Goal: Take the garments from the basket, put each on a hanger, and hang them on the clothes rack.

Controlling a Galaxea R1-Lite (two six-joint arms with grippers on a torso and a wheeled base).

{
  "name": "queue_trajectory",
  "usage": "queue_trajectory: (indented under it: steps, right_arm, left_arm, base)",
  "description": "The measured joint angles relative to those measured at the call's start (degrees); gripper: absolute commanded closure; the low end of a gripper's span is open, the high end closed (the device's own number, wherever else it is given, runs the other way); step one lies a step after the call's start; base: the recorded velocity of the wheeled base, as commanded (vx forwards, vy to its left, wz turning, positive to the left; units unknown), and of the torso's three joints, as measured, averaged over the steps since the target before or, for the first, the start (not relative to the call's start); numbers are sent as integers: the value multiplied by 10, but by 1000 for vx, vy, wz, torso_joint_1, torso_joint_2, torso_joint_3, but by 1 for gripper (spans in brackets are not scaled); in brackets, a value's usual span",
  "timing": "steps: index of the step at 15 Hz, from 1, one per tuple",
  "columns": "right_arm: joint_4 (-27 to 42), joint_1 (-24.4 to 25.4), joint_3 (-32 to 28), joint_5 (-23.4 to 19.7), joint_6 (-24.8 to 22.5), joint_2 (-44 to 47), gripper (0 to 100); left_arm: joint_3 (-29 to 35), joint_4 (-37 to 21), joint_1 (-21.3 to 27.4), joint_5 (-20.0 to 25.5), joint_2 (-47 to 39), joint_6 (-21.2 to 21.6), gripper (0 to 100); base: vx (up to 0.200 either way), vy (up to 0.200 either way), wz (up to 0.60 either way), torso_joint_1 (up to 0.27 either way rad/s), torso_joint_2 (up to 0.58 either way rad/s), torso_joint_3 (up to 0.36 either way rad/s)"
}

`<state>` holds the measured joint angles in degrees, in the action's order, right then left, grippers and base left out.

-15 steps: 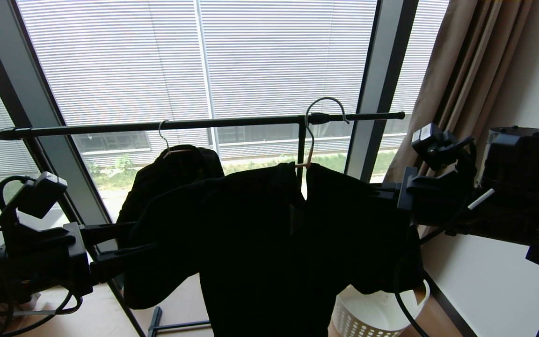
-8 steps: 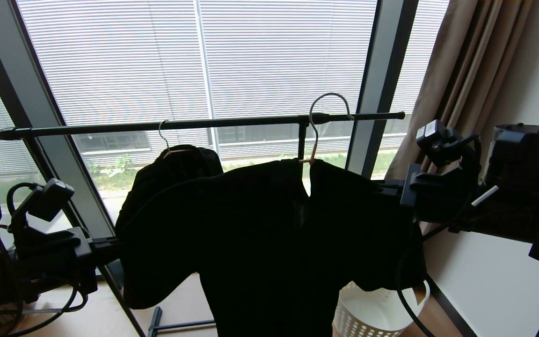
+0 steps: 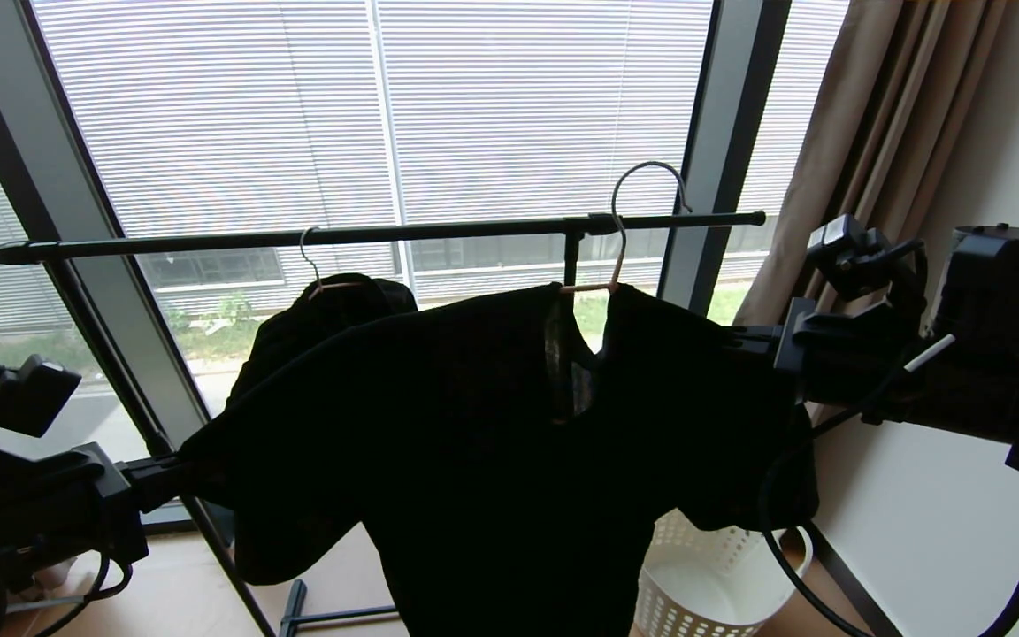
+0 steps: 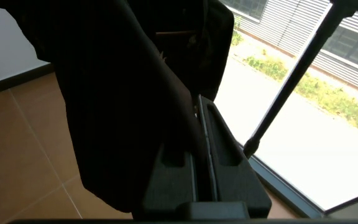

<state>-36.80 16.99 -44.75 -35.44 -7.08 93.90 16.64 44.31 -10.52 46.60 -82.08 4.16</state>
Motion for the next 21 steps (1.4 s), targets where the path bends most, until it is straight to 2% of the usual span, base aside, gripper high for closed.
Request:
queue_trajectory:
  steps: [6, 14, 15, 21]
  right_arm:
    - [0, -10, -4, 0, 0, 1, 100]
    - [0, -18, -7, -11, -1, 4, 100]
    - [0, -18, -7, -11, -1, 4, 100]
    - [1, -19, -8, -9, -2, 6, 100]
  left_arm:
    - [-30, 13, -46, 2, 0, 0, 100]
    - [-41, 29, -45, 2, 2, 2, 100]
    - [-42, 30, -44, 3, 2, 2, 0]
    - [-44, 31, -42, 4, 4, -2, 0]
  base:
    - [0, 0, 0, 0, 0, 0]
    - [0, 0, 0, 0, 0, 0]
    - [0, 0, 0, 0, 0, 0]
    - [0, 0, 0, 0, 0, 0]
